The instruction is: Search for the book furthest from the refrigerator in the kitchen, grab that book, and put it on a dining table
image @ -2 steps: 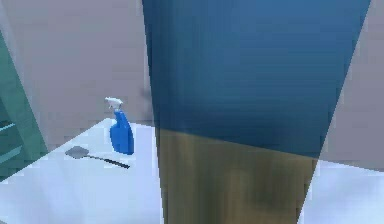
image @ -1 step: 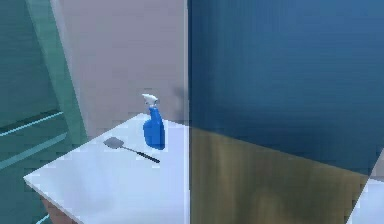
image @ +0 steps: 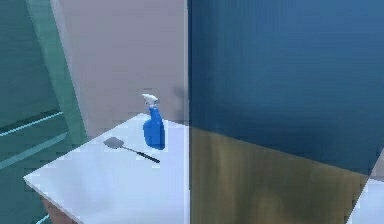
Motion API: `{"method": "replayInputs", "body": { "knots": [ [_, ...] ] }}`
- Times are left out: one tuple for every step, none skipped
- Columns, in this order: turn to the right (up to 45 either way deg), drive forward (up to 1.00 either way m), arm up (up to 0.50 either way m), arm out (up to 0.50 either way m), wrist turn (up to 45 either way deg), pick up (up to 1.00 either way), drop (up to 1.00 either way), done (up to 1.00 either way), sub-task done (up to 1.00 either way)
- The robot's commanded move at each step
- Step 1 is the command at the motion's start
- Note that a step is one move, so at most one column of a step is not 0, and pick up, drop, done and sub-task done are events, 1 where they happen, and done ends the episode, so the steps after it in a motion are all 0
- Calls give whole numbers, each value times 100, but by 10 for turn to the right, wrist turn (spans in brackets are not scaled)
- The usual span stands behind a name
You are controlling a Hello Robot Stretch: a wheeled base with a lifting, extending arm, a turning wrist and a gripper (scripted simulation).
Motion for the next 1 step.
{"method": "replayInputs", "body": {
  "knots": [
    [0, 0, 38, 0, 0, 0, 0, 0, 0]
  ]
}}
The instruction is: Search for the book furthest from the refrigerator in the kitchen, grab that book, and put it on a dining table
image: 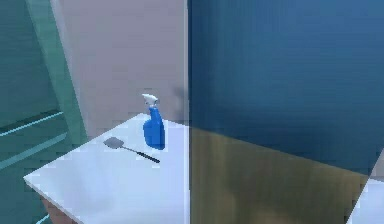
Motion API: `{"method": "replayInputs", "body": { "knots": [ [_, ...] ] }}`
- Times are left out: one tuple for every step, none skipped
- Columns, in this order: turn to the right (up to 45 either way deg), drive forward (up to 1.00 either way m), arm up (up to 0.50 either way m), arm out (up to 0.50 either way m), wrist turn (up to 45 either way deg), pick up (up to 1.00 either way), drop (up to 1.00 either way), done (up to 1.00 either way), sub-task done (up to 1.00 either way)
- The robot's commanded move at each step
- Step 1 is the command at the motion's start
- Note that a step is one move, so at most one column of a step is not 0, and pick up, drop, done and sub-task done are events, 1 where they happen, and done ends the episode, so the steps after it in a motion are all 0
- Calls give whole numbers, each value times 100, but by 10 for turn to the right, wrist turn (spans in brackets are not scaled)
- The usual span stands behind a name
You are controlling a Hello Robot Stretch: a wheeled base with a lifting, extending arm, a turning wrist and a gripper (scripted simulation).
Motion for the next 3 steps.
{"method": "replayInputs", "body": {
  "knots": [
    [0, 0, 0, 24, 0, 0, 0, 0, 0],
    [0, 0, 0, 0, 450, 0, 0, 0, 0],
    [0, 0, 0, 0, 450, 0, 0, 0, 0]
  ]
}}
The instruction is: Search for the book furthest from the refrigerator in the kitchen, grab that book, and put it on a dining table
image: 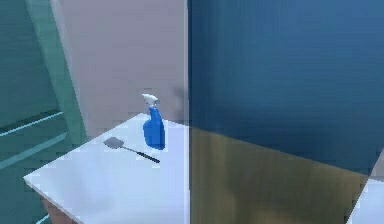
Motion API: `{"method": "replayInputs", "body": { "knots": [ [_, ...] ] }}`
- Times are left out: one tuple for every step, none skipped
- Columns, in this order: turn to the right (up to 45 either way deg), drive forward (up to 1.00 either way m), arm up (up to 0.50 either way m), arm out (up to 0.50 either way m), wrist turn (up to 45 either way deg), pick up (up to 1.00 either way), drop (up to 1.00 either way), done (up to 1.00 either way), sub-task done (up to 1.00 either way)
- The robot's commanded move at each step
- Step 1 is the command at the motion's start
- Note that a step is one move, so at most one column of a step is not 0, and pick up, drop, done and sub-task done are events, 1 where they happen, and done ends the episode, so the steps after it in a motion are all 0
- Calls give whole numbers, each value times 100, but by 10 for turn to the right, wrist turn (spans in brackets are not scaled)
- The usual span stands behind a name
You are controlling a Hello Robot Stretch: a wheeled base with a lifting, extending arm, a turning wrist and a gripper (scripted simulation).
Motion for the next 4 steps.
{"method": "replayInputs", "body": {
  "knots": [
    [0, 0, 0, 0, 450, 0, 0, 0, 0],
    [0, 0, 0, 0, 390, 0, 0, 0, 0],
    [0, 0, -14, 0, 0, 0, 0, 0, 0],
    [0, 0, 0, 0, 0, 100, 0, 0, 0]
  ]
}}
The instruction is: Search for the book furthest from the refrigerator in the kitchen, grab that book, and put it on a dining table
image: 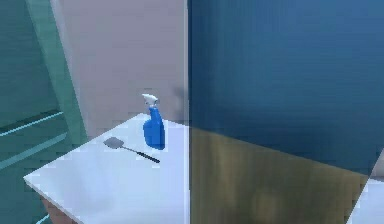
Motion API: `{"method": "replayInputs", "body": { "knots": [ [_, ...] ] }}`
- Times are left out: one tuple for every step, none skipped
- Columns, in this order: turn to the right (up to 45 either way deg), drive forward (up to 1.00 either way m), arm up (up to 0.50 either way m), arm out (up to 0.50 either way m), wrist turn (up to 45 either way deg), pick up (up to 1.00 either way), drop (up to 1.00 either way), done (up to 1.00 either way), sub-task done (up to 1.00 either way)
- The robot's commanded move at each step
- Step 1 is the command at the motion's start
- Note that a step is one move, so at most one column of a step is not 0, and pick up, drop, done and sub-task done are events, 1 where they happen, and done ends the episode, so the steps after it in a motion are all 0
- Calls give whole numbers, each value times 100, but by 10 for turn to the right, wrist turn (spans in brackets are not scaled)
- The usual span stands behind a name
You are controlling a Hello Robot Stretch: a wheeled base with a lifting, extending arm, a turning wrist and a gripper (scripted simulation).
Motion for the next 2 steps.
{"method": "replayInputs", "body": {
  "knots": [
    [0, 0, 10, 0, 0, 0, 0, 0, 0],
    [0, 0, 4, 0, 0, 0, 0, 0, 0]
  ]
}}
